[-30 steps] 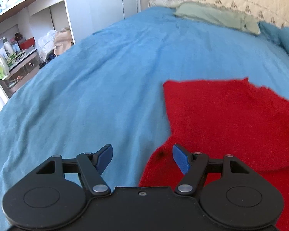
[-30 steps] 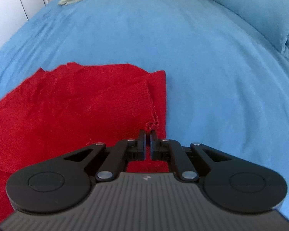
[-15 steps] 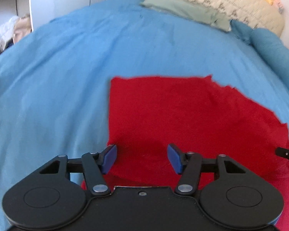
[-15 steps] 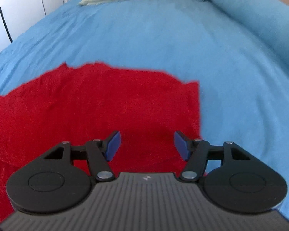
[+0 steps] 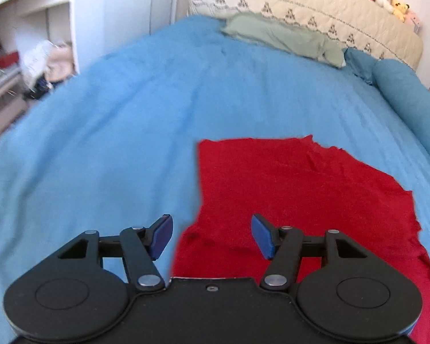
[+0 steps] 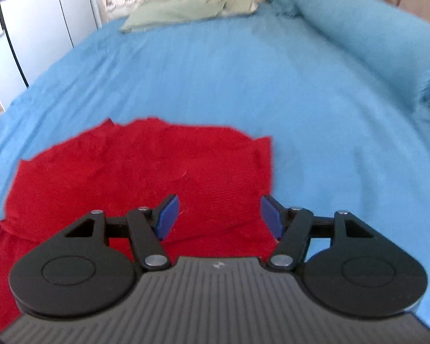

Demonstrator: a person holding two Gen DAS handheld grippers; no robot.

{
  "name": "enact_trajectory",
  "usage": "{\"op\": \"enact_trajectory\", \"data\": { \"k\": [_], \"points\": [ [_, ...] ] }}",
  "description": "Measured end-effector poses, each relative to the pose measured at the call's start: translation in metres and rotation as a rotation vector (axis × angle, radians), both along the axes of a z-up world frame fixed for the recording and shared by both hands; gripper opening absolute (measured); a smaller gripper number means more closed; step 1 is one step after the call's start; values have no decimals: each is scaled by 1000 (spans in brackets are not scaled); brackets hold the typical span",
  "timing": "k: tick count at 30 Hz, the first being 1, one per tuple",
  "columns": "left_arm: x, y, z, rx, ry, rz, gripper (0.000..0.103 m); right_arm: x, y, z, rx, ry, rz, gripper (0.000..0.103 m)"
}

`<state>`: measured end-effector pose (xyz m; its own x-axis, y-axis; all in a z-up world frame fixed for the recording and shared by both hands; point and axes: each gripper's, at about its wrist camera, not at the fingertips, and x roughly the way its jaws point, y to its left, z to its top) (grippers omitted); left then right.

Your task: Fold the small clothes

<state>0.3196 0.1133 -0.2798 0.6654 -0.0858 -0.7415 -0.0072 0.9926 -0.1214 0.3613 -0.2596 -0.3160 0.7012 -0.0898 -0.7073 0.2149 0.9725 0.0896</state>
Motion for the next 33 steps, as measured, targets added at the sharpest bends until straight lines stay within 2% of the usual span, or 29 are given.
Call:
{"op": "enact_trajectory", "data": {
  "k": [5, 8, 11, 12, 13, 14, 15, 16, 19, 21, 24, 25, 30, 33],
  "points": [
    [-82, 21, 51, 43, 25, 10, 65, -79, -6, 66, 1, -37, -23, 79],
    [-135, 27, 68, 55, 96, 7, 65, -134, -6, 96, 13, -9, -25, 79],
    [-180, 34, 73, 28, 179, 21, 67, -183, -4, 112, 37, 48, -10, 81],
    [-194, 35, 72, 17, 209, 24, 75, -201, -3, 115, 48, 73, -4, 83],
    [-204, 35, 69, 5, 239, 20, 86, -216, -2, 116, 55, 93, 6, 88],
    [-215, 34, 65, -5, 262, 15, 97, -233, -1, 114, 56, 114, 13, 91],
    [-226, 32, 61, -10, 262, 14, 100, -247, 1, 112, 59, 127, 17, 99],
    [-237, 30, 56, -13, 256, 12, 101, -258, 1, 106, 67, 139, 26, 103],
    [-247, 28, 31, -12, 304, -2, 101, -289, 3, 79, 87, 178, 37, 103],
    [-250, 26, 15, -31, 309, 2, 101, -301, 8, 53, 89, 212, 32, 103],
    [-247, 26, -10, -87, 309, 13, 91, -313, 12, 19, 100, 252, 30, 103],
    [-245, 25, -17, -94, 316, 10, 85, -316, 14, 10, 104, 260, 31, 103],
    [-240, 24, -43, -82, 327, 27, 77, -319, 20, -26, 119, 298, 35, 103],
    [-243, 27, -54, -106, 345, 50, 67, -318, 18, -39, 132, 312, 22, 100]
  ]
}}
